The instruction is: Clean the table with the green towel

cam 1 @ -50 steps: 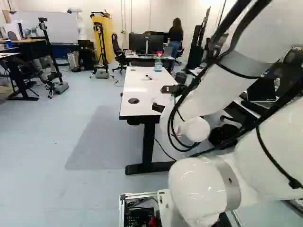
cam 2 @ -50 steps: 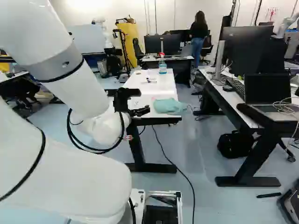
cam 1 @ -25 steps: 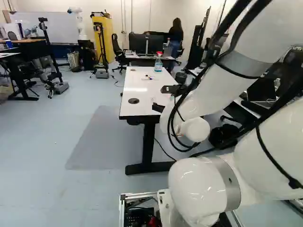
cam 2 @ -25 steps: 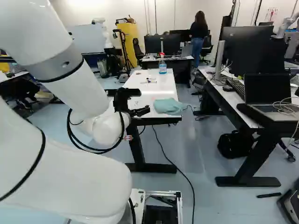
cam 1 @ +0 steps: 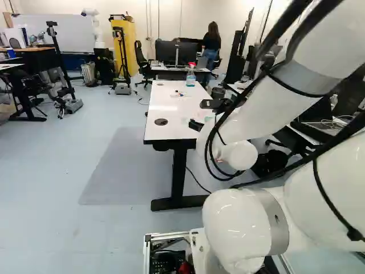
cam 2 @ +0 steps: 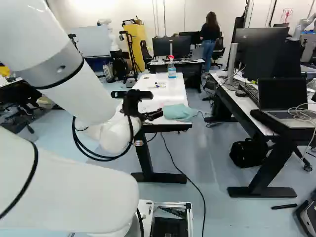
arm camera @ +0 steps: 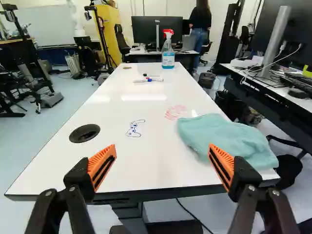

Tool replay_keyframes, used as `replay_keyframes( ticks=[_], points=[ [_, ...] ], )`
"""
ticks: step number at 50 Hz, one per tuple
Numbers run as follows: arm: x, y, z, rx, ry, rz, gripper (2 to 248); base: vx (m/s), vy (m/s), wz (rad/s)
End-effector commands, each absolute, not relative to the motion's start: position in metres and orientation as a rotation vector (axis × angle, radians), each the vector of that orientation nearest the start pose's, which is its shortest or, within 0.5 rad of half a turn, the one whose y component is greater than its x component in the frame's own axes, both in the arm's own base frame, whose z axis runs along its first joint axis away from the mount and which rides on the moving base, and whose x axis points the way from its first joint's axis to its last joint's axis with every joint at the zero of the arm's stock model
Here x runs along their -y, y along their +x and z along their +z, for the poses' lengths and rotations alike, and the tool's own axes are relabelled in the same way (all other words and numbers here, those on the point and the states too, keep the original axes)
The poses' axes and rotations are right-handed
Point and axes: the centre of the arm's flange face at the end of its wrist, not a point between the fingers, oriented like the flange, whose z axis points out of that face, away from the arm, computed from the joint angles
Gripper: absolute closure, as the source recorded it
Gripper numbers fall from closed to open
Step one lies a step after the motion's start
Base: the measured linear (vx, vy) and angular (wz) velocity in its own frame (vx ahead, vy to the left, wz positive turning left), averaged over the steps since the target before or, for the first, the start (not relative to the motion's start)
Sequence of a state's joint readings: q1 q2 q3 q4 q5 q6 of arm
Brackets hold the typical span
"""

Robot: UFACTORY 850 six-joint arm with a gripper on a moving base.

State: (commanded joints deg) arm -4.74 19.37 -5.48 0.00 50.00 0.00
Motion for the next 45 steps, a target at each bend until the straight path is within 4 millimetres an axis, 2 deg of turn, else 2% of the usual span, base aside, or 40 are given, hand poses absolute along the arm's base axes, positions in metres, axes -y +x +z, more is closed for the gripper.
replay_keyframes(
  ticks=[28,45],
  points=[
    [0.058,0.298,0.415,-0.241,-2.518,-2.060,3,0.000,0.000,0.000],
    [0.081,0.315,0.418,-0.322,-2.552,-2.066,3,0.000,0.000,0.000]
  ],
)
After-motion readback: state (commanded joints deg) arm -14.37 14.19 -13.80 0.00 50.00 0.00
